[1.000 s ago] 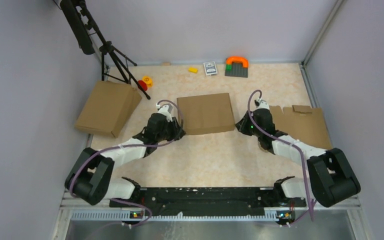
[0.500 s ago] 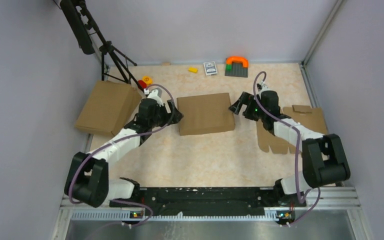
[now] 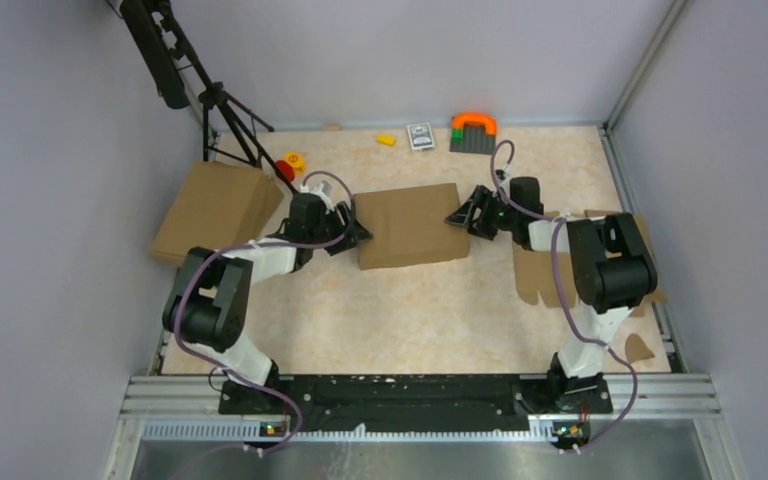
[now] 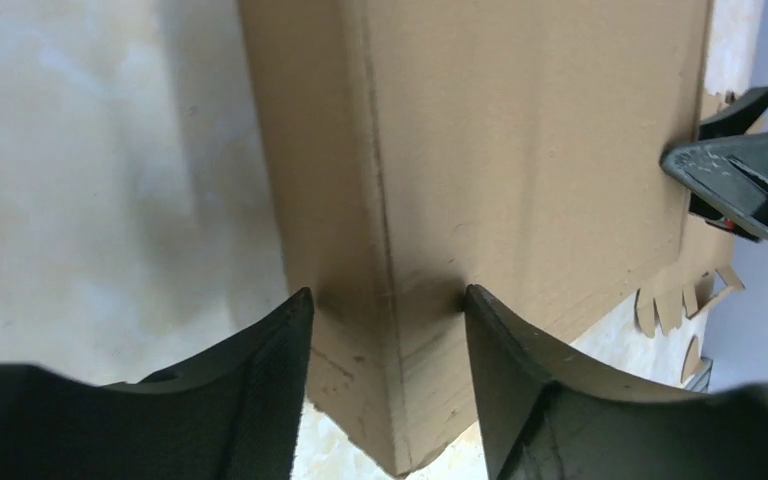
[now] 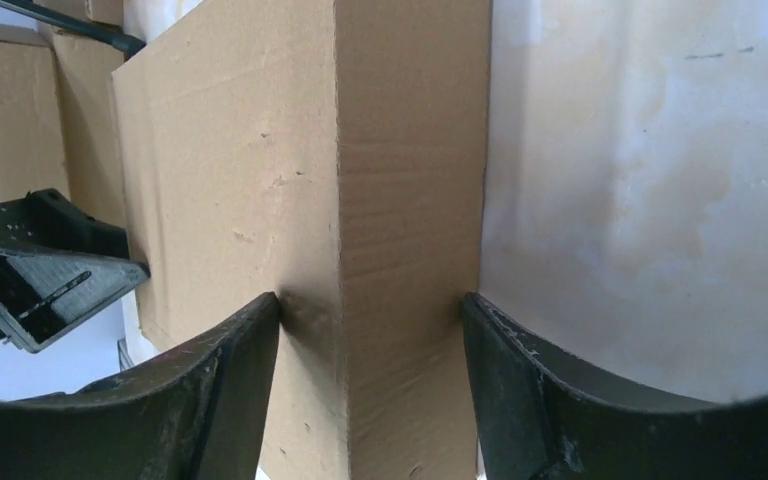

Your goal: Fold the paper box

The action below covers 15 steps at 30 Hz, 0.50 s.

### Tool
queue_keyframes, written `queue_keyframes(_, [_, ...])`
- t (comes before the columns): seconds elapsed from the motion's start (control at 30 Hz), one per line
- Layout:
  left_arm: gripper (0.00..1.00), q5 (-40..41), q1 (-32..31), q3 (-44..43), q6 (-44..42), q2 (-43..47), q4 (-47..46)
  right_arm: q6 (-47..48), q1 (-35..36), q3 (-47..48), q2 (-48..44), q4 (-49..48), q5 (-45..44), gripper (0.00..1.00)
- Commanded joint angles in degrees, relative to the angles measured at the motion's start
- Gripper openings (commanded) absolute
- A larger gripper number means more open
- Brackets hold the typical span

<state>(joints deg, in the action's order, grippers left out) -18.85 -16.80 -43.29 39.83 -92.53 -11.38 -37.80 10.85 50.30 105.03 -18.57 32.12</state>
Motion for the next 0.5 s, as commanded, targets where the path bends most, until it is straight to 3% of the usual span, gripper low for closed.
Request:
queue_keyframes(0.0, [0.52,-5.04,0.01,-2.06,1.98,-2.97,-6.29,0.04,1.15,2.51,1.52,-3.52,4.92,0.59])
queue_keyframes(0.1, [0.44,-3.05,0.02,-1.48,1.21,-0.42,-5.33,1.12,2.46,4.96,1.72,-1.66,5.07,0.47])
queue_keyframes(0.33, [0.42,4.29,0.5,-3.12,-5.72,14.76,10.13,1.47,8.82,12.26,1.84,-1.17,5.03,0.45])
queue_keyframes(0.47, [0.42,9.05,2.1,-2.98,-7.3,24.99,20.4,-2.94,13.03,17.42,3.36,-4.32,6.36,0.4])
